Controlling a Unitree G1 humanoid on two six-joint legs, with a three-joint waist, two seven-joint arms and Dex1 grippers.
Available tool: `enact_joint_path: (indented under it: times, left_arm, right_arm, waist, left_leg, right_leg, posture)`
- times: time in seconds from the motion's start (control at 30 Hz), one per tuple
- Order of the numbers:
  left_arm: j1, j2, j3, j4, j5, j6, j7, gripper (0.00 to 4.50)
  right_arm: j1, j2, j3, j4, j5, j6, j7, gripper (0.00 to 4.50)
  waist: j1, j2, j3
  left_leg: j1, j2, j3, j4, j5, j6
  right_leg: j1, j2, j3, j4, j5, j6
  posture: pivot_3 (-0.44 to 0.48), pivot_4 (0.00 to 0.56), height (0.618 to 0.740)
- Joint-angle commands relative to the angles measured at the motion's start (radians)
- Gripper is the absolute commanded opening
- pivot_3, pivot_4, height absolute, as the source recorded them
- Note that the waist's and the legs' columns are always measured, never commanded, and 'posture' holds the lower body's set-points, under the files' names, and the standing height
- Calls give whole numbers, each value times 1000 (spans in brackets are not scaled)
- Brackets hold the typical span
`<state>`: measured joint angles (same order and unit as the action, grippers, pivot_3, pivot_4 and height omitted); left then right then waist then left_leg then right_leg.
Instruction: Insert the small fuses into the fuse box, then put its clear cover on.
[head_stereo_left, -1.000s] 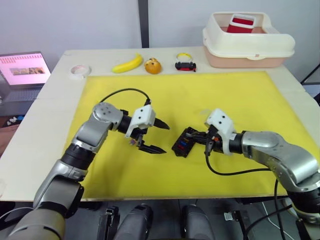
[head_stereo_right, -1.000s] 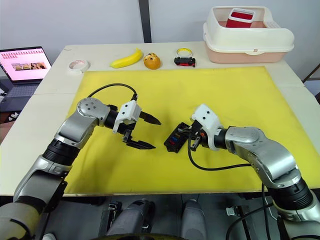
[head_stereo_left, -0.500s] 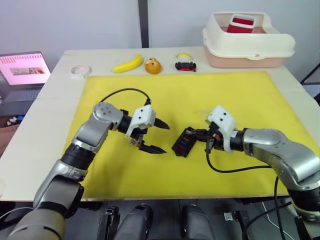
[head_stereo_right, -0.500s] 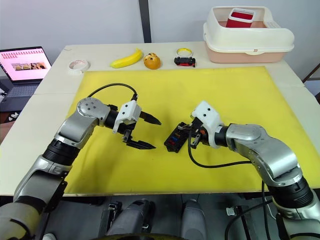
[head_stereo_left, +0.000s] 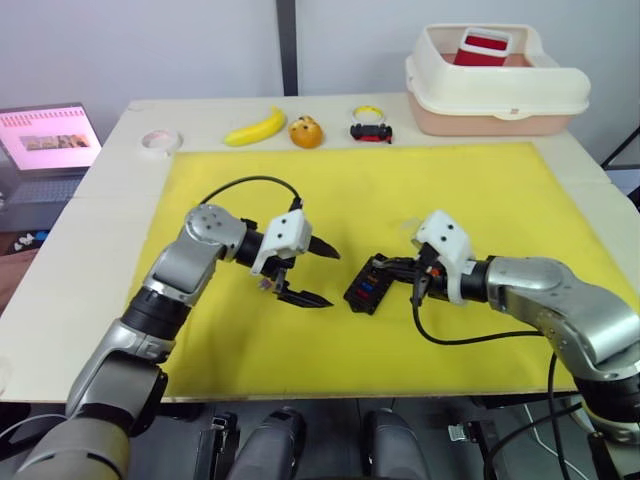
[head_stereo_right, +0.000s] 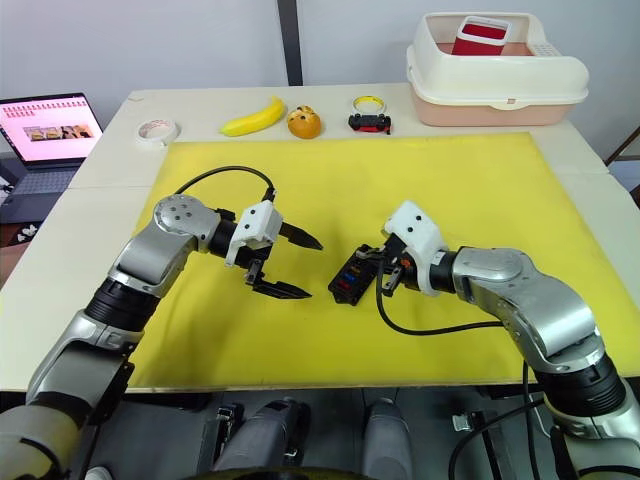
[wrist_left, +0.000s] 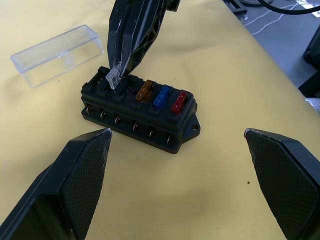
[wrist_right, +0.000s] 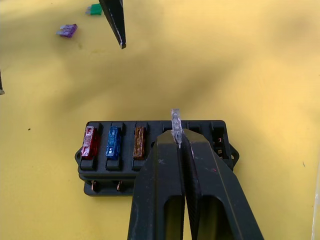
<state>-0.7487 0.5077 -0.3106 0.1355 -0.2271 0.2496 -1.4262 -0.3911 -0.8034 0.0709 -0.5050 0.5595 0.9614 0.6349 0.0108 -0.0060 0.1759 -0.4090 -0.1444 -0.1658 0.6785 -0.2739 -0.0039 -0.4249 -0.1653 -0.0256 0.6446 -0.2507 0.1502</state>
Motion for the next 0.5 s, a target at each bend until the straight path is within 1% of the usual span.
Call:
enact_joint_path:
  times: [0.03,0.5]
  left_arm:
    - [-2,9,1,-26,0,-9,-3,4477]
    - [-2,11,-1,-25,5,-14,-5,4477]
  right_arm:
    - [1,10,-3,-19,-10,-13,4,0]
    - [17,29,9,-19,-32,-18,5,0]
  waist:
    - [0,0,0]
    - [0,0,0]
  left_leg:
    - [0,0,0,0,0,0]
    - [0,0,0,0,0,0]
  right_leg:
    - [0,0,0,0,0,0]
    - [0,0,0,0,0,0]
  posture:
    - [0,150,740]
    - [0,150,740]
